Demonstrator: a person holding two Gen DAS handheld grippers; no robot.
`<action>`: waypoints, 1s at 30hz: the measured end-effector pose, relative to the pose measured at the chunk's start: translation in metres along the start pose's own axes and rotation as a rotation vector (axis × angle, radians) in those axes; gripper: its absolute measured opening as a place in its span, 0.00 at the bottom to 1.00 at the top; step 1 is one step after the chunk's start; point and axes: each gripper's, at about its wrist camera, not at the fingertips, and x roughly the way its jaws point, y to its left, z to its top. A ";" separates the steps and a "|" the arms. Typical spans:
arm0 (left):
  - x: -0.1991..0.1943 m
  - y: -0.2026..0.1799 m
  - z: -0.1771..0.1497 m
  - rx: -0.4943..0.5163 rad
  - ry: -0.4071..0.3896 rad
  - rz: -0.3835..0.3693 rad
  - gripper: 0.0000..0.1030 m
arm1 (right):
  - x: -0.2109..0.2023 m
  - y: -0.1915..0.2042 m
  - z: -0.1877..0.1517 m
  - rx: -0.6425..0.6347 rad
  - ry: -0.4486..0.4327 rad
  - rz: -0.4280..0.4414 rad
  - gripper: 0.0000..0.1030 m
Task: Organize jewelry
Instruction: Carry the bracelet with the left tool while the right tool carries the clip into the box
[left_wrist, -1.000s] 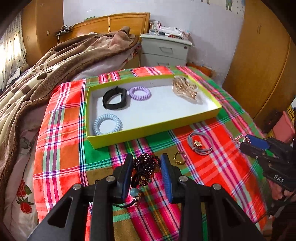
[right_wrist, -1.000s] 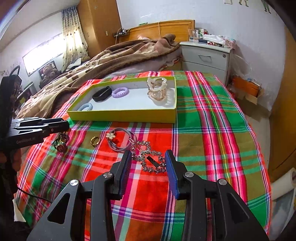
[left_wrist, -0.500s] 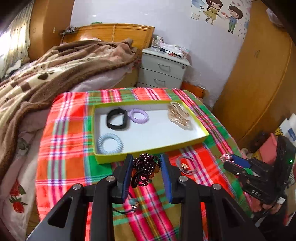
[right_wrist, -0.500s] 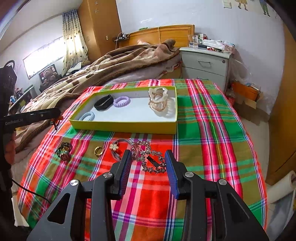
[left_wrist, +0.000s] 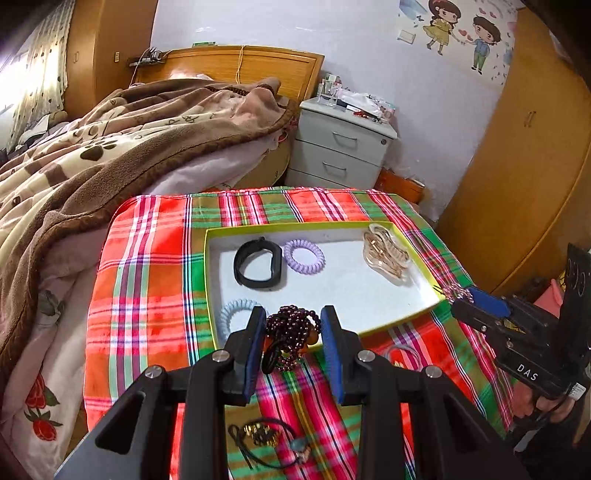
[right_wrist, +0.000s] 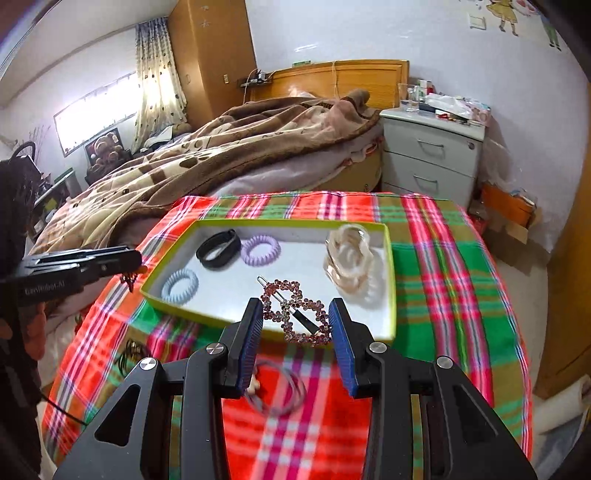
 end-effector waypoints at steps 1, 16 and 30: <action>0.003 0.002 0.003 -0.003 0.002 -0.001 0.31 | 0.004 0.000 0.004 -0.001 0.002 -0.001 0.37; 0.057 0.006 0.019 -0.004 0.072 0.006 0.31 | 0.085 0.004 0.051 -0.023 0.082 -0.026 0.37; 0.096 -0.011 0.015 0.039 0.147 -0.012 0.31 | 0.134 0.008 0.059 -0.047 0.172 -0.024 0.37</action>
